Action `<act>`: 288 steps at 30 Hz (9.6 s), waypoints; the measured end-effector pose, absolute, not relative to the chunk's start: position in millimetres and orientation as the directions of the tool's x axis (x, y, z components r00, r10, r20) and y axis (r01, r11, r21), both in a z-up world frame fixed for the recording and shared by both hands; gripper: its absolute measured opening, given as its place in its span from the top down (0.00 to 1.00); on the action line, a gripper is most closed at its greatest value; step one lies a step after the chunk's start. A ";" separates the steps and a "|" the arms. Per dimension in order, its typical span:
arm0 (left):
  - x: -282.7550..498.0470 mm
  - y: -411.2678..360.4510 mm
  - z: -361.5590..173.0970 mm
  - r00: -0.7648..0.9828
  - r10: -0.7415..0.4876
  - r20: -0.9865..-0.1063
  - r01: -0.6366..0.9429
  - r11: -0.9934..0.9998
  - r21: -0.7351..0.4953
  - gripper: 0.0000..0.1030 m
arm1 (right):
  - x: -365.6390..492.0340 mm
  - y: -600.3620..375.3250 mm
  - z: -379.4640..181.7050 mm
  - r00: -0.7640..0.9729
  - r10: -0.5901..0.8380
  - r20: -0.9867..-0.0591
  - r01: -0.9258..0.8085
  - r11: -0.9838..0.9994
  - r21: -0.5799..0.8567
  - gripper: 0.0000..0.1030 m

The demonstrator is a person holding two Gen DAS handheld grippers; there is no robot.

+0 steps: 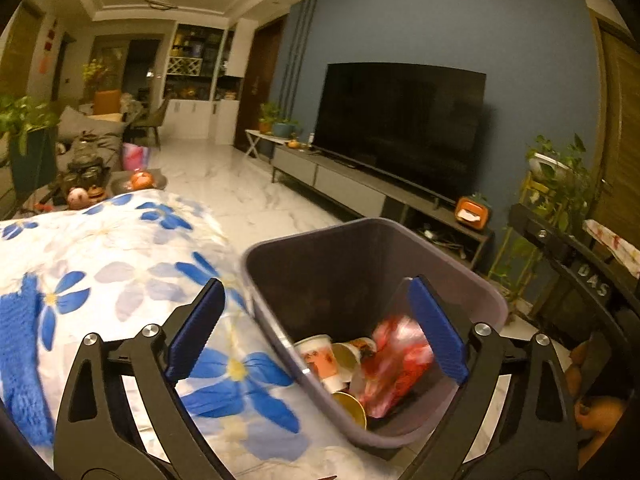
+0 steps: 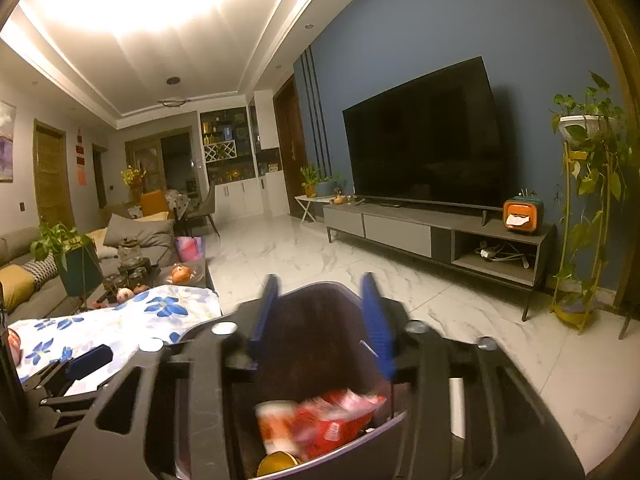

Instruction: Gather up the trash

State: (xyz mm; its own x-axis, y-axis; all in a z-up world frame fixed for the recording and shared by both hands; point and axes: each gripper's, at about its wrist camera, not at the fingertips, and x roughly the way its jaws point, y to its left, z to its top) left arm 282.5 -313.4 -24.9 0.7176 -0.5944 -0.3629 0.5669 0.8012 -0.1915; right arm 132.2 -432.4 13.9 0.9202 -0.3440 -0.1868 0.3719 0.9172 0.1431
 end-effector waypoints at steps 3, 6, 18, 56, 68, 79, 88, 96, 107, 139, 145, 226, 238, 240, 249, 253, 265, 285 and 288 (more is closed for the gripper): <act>278.6 -299.6 -23.4 0.743 -0.562 -0.364 0.535 0.825 -0.183 0.11 | 126.2 -427.4 13.8 0.924 -0.337 -0.182 0.364 0.920 0.146 0.41; 269.9 -279.7 -21.7 0.770 -0.526 -0.361 0.500 0.849 -0.169 0.10 | 118.6 -419.2 11.7 0.928 -0.328 -0.176 0.355 0.921 0.157 0.31; 239.9 -149.8 -20.9 0.889 -0.262 -0.374 0.245 0.965 -0.094 0.10 | 120.3 -345.6 5.9 0.958 -0.178 -0.225 0.218 0.962 0.163 0.27; 249.1 95.4 -2.5 0.916 0.164 -0.366 -0.229 0.963 -0.141 0.10 | 280.7 -103.6 -76.2 0.769 0.092 -0.633 -0.099 0.995 0.024 0.39; 327.0 77.2 -17.6 0.877 0.163 -0.451 -0.246 0.960 -0.131 0.10 | 274.3 -115.8 -64.8 0.791 0.211 -0.574 -0.164 0.977 0.133 0.91; 398.4 86.1 -40.9 0.819 0.168 -0.549 -0.291 0.946 -0.146 0.11 | 256.6 -133.3 -38.6 0.855 0.217 -0.471 -0.167 0.975 0.145 0.91; 414.2 93.2 -60.0 0.787 0.093 -0.610 -0.260 0.946 -0.191 0.35 | 251.2 -137.1 -35.7 0.857 0.235 -0.459 -0.178 0.970 0.164 0.91; 389.4 85.5 -49.1 0.825 0.047 -0.563 -0.193 0.960 -0.203 0.42 | 242.6 -141.1 -26.4 0.868 0.232 -0.439 -0.175 0.971 0.166 0.91; 308.0 53.0 -17.5 0.889 -0.047 -0.455 -0.046 0.980 -0.192 0.42 | 212.3 -153.9 -7.1 0.894 0.214 -0.394 -0.157 0.973 0.172 0.91; 236.7 -115.8 22.9 0.867 -0.344 -0.360 0.324 0.939 -0.118 0.42 | 146.7 -261.5 21.4 0.949 0.007 -0.316 0.043 0.988 0.150 0.91; 236.8 -151.1 23.1 0.848 -0.394 -0.356 0.381 0.918 -0.109 0.42 | 140.6 -293.4 25.6 0.953 -0.056 -0.297 0.104 0.983 0.149 0.91; 249.8 -270.3 -12.5 0.772 -0.500 -0.393 0.511 0.856 -0.085 0.09 | 109.1 -358.7 7.8 0.908 -0.326 -0.265 0.367 0.921 0.126 0.10; 175.0 -164.0 -6.2 0.873 -0.280 -0.399 0.295 0.955 -0.026 0.06 | 70.9 -271.3 2.8 0.907 -0.304 -0.291 0.318 0.948 0.003 0.05; 164.5 -151.7 -2.9 0.879 -0.262 -0.398 0.274 0.961 -0.028 0.06 | 61.0 -260.3 1.9 0.912 -0.297 -0.284 0.312 0.950 0.006 0.05; 108.1 -99.2 7.5 0.903 -0.219 -0.370 0.227 0.974 -0.024 0.06 | 21.9 -212.4 6.2 0.919 -0.256 -0.299 0.271 0.962 0.010 0.05; 88.4 -84.4 9.5 0.905 -0.214 -0.366 0.218 0.975 -0.031 0.06 | 4.8 -191.1 7.0 0.924 -0.247 -0.292 0.259 0.966 0.004 0.05; 54.7 -51.6 8.3 0.911 -0.191 -0.366 0.179 0.982 -0.068 0.05 | -26.5 -160.3 9.5 0.933 -0.232 -0.275 0.237 0.971 -0.013 0.05; 44.7 -50.2 11.4 0.906 -0.211 -0.366 0.193 0.977 -0.085 0.05 | -35.9 -152.8 12.0 0.936 -0.245 -0.252 0.251 0.968 -0.012 0.05; 44.5 -50.0 11.4 0.908 -0.210 -0.364 0.192 0.978 -0.085 0.05 | -36.8 -152.2 12.6 0.936 -0.246 -0.250 0.252 0.968 -0.011 0.05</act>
